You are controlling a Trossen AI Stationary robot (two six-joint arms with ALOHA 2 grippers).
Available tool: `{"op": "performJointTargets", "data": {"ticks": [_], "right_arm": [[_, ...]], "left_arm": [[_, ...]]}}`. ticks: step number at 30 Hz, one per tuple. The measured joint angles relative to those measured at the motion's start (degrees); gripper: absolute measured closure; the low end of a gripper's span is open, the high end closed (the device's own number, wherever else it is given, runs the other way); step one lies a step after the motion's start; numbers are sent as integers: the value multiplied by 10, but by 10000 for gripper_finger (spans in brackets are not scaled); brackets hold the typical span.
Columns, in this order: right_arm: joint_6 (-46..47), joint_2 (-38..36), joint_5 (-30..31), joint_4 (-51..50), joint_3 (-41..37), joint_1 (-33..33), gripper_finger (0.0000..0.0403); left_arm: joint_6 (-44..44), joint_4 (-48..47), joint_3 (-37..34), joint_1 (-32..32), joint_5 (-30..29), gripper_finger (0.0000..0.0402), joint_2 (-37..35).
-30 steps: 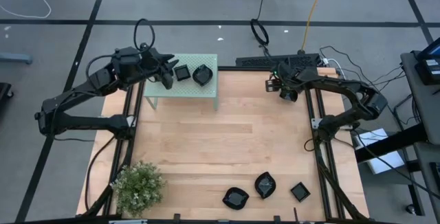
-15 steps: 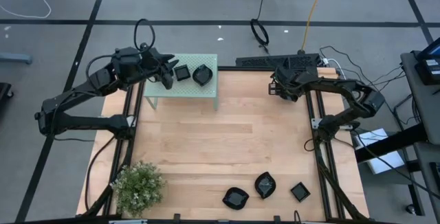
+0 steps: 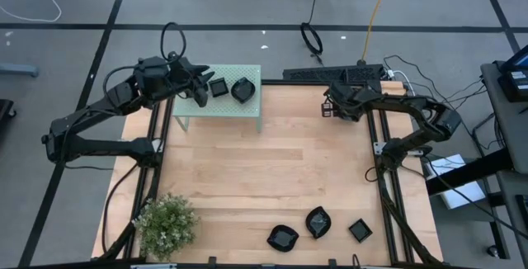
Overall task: Pick & Place Mini shaped plates
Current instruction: Stack the distorted square plate on top of the distorted square plate on the shelf
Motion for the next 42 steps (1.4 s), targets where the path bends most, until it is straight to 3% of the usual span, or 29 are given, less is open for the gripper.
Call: {"op": "performJointTargets", "data": {"ticks": [8,17,28,36,42], "right_arm": [[-11,-1,-30,0,-26,-1,394],[-101,-45,-71,2,-28,47,402],[-202,-112,-133,69,-28,245,402],[-262,-55,-144,228,-28,365,402],[-381,0,-214,300,-28,413,402]], "left_arm": [[-2,0,0,0,0,284,0],[-44,0,0,0,0,284,0],[-125,0,0,0,0,284,2],[-178,1,0,-20,0,284,39],[-229,2,0,-60,16,284,92]]}}
